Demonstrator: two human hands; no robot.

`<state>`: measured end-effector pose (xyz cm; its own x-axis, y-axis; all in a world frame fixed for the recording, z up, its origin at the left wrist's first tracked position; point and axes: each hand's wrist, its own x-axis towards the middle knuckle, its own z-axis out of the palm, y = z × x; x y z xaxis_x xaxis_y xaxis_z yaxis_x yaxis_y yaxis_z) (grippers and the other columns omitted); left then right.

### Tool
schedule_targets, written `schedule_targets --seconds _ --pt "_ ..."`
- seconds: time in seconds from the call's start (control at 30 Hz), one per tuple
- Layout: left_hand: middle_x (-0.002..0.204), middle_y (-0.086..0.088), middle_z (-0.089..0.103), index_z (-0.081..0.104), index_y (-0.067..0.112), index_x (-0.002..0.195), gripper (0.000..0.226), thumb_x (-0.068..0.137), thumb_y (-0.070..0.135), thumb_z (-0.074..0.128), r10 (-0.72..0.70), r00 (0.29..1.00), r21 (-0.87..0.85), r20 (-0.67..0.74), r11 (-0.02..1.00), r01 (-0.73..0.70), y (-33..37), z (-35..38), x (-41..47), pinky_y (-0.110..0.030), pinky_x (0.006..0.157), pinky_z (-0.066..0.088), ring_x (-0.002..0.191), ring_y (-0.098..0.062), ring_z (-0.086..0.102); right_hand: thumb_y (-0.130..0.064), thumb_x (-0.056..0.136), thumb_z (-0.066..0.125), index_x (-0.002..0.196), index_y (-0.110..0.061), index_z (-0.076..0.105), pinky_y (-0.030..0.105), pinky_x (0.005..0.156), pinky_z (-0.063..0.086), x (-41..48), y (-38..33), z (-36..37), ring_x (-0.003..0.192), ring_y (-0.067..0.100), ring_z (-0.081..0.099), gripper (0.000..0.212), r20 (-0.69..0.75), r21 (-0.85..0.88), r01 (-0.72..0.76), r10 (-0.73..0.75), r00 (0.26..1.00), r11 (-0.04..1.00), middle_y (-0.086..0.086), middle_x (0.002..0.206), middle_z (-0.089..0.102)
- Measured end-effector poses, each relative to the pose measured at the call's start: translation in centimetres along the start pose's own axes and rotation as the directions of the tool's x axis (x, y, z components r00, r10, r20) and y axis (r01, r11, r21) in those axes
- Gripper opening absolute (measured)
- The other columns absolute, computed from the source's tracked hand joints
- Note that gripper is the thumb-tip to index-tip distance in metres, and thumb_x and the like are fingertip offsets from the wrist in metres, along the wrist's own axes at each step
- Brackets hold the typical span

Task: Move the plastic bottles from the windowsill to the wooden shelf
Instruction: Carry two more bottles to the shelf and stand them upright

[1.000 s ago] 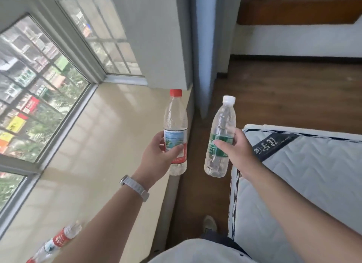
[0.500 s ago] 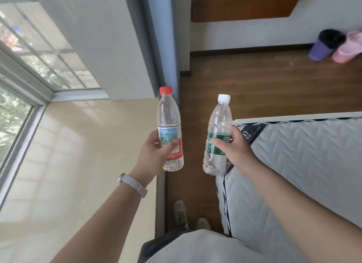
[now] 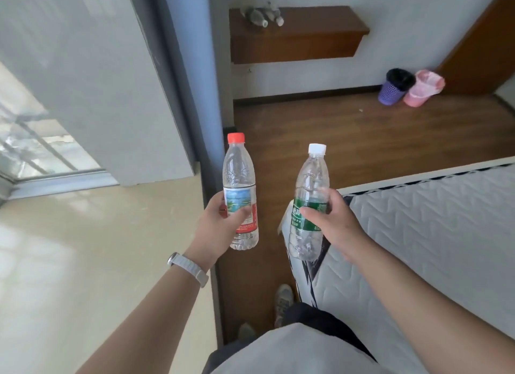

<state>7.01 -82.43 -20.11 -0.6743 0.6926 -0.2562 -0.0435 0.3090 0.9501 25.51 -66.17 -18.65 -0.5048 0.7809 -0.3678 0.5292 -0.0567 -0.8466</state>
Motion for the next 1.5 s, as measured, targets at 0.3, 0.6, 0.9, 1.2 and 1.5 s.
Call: schedule_targets --seconds 0.3,0.6,0.9,1.2,1.5 --pt "0.107 0.010 0.072 0.060 0.026 0.122 0.038 0.088 0.036 0.073 0.007 1.000 0.039 0.021 0.999 -0.008 1.9 0.6 7.8 -0.036 0.087 0.058 0.096 -0.011 0.071 -0.063 0.061 0.073 0.128 -0.046 0.047 0.049 0.093 0.052 7.8 -0.6 -0.1 0.107 0.014 0.064 0.074 0.003 0.026 -0.040 0.040 0.999 0.999 -0.015 0.123 0.060" --pt "0.108 0.008 0.073 0.060 0.025 0.123 0.038 0.089 0.036 0.071 -0.044 0.998 0.102 0.033 0.994 0.040 6.7 2.6 18.9 -0.034 0.086 0.058 0.095 -0.010 0.071 -0.049 0.070 0.075 0.125 -0.033 0.051 0.043 0.081 0.060 19.9 -5.0 -2.5 0.096 0.014 0.069 0.062 0.081 0.138 -0.039 0.028 0.996 0.990 -0.007 0.113 0.065" --pt "0.099 0.011 0.074 0.062 0.024 0.119 0.032 0.089 0.027 0.073 0.013 1.000 0.091 -0.012 0.996 -0.012 11.8 6.7 28.1 -0.015 0.069 0.053 0.087 -0.003 0.071 -0.031 0.083 0.076 0.129 -0.029 0.049 0.036 0.079 0.059 29.5 -8.8 -6.1 0.096 0.012 0.066 0.053 0.059 0.179 -0.007 -0.004 0.998 0.984 -0.008 0.113 0.064" --pt "0.102 0.009 0.074 0.062 0.024 0.119 0.032 0.089 0.028 0.073 0.046 0.999 0.098 0.026 0.994 -0.048 15.2 7.6 36.1 -0.016 0.074 0.054 0.090 -0.004 0.071 -0.018 0.086 0.074 0.121 -0.028 0.051 0.018 0.062 0.054 35.4 -12.4 -7.9 0.086 0.004 0.067 0.043 0.027 0.280 0.001 -0.008 1.000 0.960 -0.007 0.106 0.066" --pt "0.108 0.013 0.072 0.060 0.029 0.125 0.040 0.088 0.037 0.072 0.044 0.989 0.080 0.138 0.995 -0.056 16.7 7.1 46.5 -0.013 0.074 0.054 0.090 0.000 0.070 -0.024 0.081 0.077 0.122 -0.027 0.056 0.035 0.077 0.059 42.4 -16.0 -6.7 0.088 0.008 0.071 0.047 -0.091 0.262 0.007 0.018 0.996 0.965 -0.007 0.106 0.070"
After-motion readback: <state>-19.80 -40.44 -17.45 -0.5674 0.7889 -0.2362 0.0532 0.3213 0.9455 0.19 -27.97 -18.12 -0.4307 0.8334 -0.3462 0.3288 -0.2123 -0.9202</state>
